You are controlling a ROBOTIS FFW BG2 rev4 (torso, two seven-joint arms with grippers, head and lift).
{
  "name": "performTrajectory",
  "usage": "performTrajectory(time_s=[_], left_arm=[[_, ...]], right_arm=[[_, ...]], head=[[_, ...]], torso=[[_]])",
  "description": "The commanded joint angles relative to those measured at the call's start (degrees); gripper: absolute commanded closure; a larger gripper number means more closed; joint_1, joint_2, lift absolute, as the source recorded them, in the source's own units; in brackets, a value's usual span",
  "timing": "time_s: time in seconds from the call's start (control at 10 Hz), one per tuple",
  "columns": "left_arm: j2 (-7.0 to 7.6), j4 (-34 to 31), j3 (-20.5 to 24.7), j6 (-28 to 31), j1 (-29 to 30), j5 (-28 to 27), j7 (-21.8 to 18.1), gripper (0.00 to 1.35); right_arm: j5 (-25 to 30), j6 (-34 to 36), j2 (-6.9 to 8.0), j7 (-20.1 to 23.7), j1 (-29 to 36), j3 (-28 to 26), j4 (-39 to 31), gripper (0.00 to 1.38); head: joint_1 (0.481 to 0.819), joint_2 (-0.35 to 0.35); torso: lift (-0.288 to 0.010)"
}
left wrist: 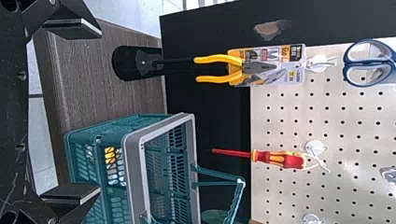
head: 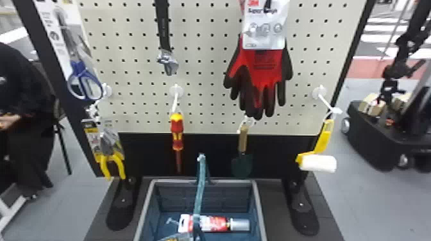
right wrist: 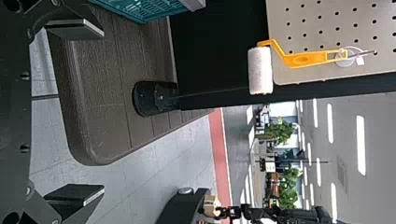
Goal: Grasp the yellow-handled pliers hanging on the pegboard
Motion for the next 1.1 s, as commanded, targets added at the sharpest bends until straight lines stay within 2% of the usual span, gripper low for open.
performTrajectory(time_s=[0.0,0.5,0.9,1.0], left_arm=[[-0.15,0.0,-0.06,-0.08,-0.09,0.02,0.0,0.14],[-0.15,0.0,-0.14,-0.08,-0.21,0.02,0.0,0.14],[-0.15,0.14,0.65,2.38,-4.4,0.73,-0.53,0.14],[1.23,0.14,0.82,4.14,-6.61,1.17,-0.97,0.14]], right_arm=[[0.0,0.02,0.05,0.0,0.0,0.0,-0.02,0.13],[-0.09,0.02,0.05,0.0,-0.12,0.0,0.13,0.13],[-0.09,0.02,0.05,0.0,-0.12,0.09,0.27,0.13],[-0.18,0.02,0.05,0.0,-0.12,0.0,0.27,0.13]], head=[[0.549,0.0],[0.549,0.0],[0.549,0.0],[0.549,0.0]], torso=[[-0.1],[-0.1],[-0.1],[-0.1]])
